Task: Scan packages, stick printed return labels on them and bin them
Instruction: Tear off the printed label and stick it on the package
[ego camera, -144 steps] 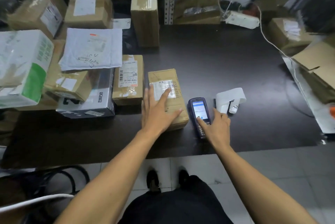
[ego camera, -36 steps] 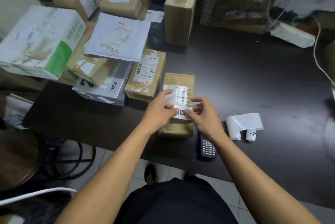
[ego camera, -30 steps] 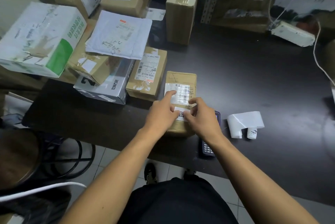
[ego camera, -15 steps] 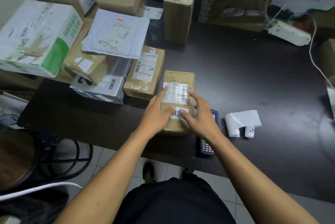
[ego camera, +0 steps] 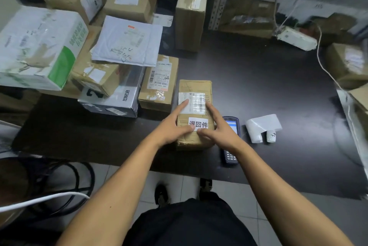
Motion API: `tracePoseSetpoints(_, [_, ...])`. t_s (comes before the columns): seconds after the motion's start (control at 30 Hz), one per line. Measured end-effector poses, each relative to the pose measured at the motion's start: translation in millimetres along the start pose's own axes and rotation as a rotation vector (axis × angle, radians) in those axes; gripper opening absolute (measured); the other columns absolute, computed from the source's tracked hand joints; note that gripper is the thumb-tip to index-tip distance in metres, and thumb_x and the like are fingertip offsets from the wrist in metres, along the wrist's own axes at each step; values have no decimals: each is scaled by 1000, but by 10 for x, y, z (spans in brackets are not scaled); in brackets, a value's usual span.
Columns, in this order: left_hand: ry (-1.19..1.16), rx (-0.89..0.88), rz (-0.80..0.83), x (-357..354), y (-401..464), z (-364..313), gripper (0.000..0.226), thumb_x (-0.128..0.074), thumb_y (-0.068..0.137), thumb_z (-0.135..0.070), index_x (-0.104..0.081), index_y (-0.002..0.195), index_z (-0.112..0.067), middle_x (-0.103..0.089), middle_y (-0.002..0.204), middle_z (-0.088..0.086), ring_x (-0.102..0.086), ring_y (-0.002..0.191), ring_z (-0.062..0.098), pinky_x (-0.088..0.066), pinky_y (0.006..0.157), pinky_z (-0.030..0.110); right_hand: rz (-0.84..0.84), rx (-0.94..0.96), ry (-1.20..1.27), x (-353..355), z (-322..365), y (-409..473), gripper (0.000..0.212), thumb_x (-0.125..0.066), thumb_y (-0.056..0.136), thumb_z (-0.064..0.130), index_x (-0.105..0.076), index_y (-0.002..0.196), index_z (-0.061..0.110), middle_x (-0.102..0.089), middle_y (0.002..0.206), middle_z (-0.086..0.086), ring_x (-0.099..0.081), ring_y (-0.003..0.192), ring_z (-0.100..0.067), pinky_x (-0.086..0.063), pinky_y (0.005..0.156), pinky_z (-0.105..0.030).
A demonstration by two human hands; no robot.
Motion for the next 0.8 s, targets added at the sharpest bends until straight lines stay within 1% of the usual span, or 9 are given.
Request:
tracePoseSetpoints(0.07, [-3, -21, 24, 10, -66, 28, 90, -76, 85, -17, -24, 151, -48, -45, 146, -6, -53, 124, 11, -48, 105, 36, -25, 6, 32, -42, -22, -68, 91, -74, 84, 18, -20, 152, 44, -37, 148, 12, -51, 127, -9, -45, 108, -39])
tracePoseSetpoints(0.17, [-9, -47, 38, 9, -174, 54, 90, -77, 84, -16, -25, 151, -48, -45, 148, -4, -53, 126, 13, -47, 106, 37, -43, 14, 41, -115, -39, -177, 91, -76, 74, 35, -23, 145, 56, -38, 151, 10, -54, 127, -11, -47, 106, -41])
tracePoseSetpoints(0.23, [-25, -56, 39, 1, -244, 68, 90, -77, 84, -15, -26, 150, -47, -46, 147, -2, -54, 125, 13, -47, 106, 37, -57, 20, 45, -163, -40, -245, 86, -75, 81, 31, -24, 146, 54, -37, 152, 10, -52, 128, -11, -46, 107, -41])
tracePoseSetpoints(0.3, [-44, -60, 34, -15, -326, 85, 90, -78, 83, -16, -27, 150, -47, -49, 146, 0, -55, 125, 14, -47, 107, 39, -85, 33, 45, -194, -39, -311, 74, -67, 91, 27, -25, 147, 51, -39, 150, 9, -51, 128, -10, -44, 109, -41])
tracePoseSetpoints(0.4, [-60, -62, 4, -55, -465, 107, 89, -79, 83, -16, -29, 149, -48, -52, 142, 0, -57, 122, 13, -48, 106, 38, -90, 63, 27, -227, -34, -407, 64, -61, 96, 29, -26, 142, 56, -43, 149, 8, -53, 127, -10, -44, 109, -41])
tracePoseSetpoints(0.47, [-58, -74, -39, -97, -560, 108, 88, -78, 83, -13, -31, 148, -47, -54, 139, -1, -58, 120, 11, -47, 106, 35, -76, 82, 9, -234, -40, -461, 63, -61, 95, 31, -27, 141, 57, -44, 148, 7, -54, 126, -12, -44, 108, -42])
tracePoseSetpoints(0.57, [-63, -72, -94, -177, -717, 110, 86, -77, 83, -11, -31, 148, -45, -57, 132, -5, -60, 115, 7, -49, 102, 29, -40, 120, -10, -238, -57, -524, 63, -60, 96, 29, -26, 144, 52, -42, 148, 7, -53, 126, -13, -45, 108, -39])
tracePoseSetpoints(0.7, [-72, -41, -203, -319, -1012, 169, 85, -76, 85, -12, -31, 151, -41, -59, 123, -14, -61, 112, 3, -50, 99, 26, 33, 191, -52, -265, -56, -668, 65, -58, 98, 23, -23, 150, 38, -39, 143, 11, -48, 124, -9, -41, 101, -25])
tracePoseSetpoints(0.8, [-51, -8, -238, -458, -1215, 208, 86, -76, 85, -11, -29, 153, -36, -58, 120, -19, -61, 109, -1, -50, 99, 25, 78, 218, -40, -302, -147, -800, 63, -58, 98, 21, -23, 145, 44, -38, 139, 14, -47, 125, -10, -40, 106, -29])
Point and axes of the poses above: each hand's wrist, its own y-axis towards the middle knuckle, its own x-axis out of the back of the hand, z = x × y, the point moved 3 cm from there along y, towards the middle knuckle
